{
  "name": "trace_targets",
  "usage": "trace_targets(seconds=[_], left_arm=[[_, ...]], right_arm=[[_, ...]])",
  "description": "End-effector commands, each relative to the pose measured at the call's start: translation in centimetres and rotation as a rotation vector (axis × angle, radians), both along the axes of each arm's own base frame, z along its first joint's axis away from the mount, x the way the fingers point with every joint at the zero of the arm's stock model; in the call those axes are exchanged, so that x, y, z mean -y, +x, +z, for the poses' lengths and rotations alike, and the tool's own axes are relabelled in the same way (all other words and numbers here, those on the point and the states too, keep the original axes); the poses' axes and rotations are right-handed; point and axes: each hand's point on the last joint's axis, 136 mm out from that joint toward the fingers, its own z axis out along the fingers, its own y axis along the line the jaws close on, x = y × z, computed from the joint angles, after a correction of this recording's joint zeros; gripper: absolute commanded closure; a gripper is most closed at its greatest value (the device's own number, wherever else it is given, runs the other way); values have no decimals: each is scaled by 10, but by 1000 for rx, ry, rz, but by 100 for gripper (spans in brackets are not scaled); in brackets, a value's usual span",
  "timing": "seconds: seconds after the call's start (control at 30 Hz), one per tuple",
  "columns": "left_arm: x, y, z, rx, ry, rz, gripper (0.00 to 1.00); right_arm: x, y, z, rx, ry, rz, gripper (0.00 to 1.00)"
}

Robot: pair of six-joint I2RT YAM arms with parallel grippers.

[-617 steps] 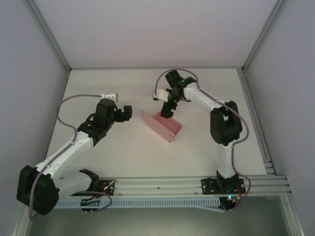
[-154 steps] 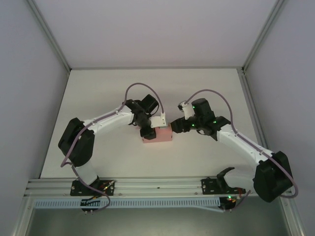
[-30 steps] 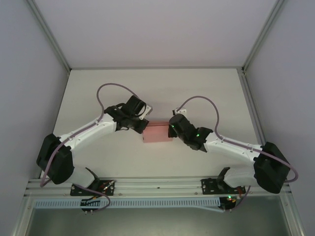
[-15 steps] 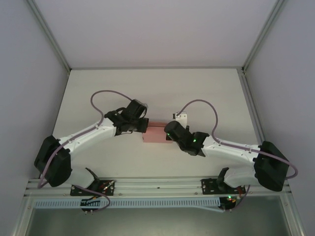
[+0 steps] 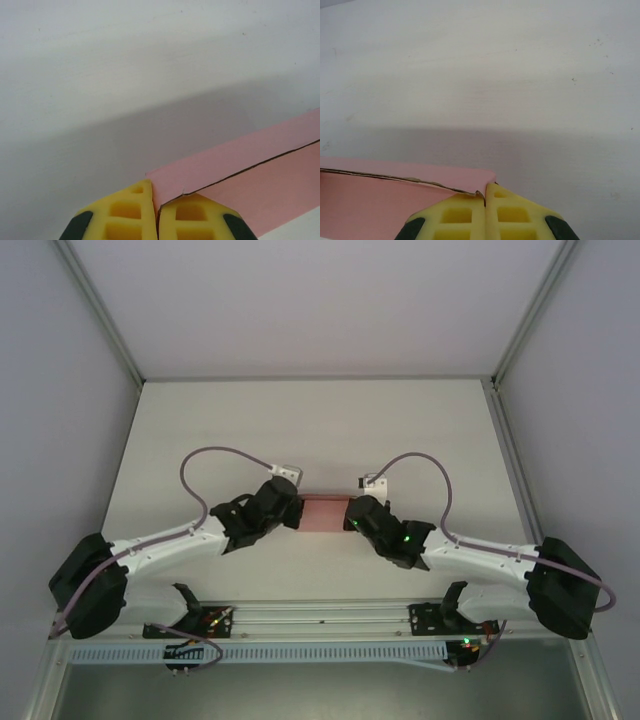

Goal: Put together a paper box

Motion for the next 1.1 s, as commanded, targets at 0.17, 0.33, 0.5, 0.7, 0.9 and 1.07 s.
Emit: trace_targets(seconds=[0.17,0.33,0.5,0.7,0.9,1.07], left_arm=[[-23,-48,-61,-75,51,-60,100],[-26,-48,-56,-49,25,-35,100],[-24,-46,-46,-31,15,-25,100],[-20,-43,-43,-14,54,-17,100],[-15,-43,-45,-5,108,-23,100],[-12,-43,-43,13,123,-29,100]], right_arm=[[-3,-27,-45,-39,-106,179,100],[-16,-31,-25,-28,-4,215,80],[-23,-28,4,-44,75,183,45],[-21,-20,28,-39,132,112,19],[5,-9,29,-97,158,-36,16],[21,-9,18,-171,207,-93,22]])
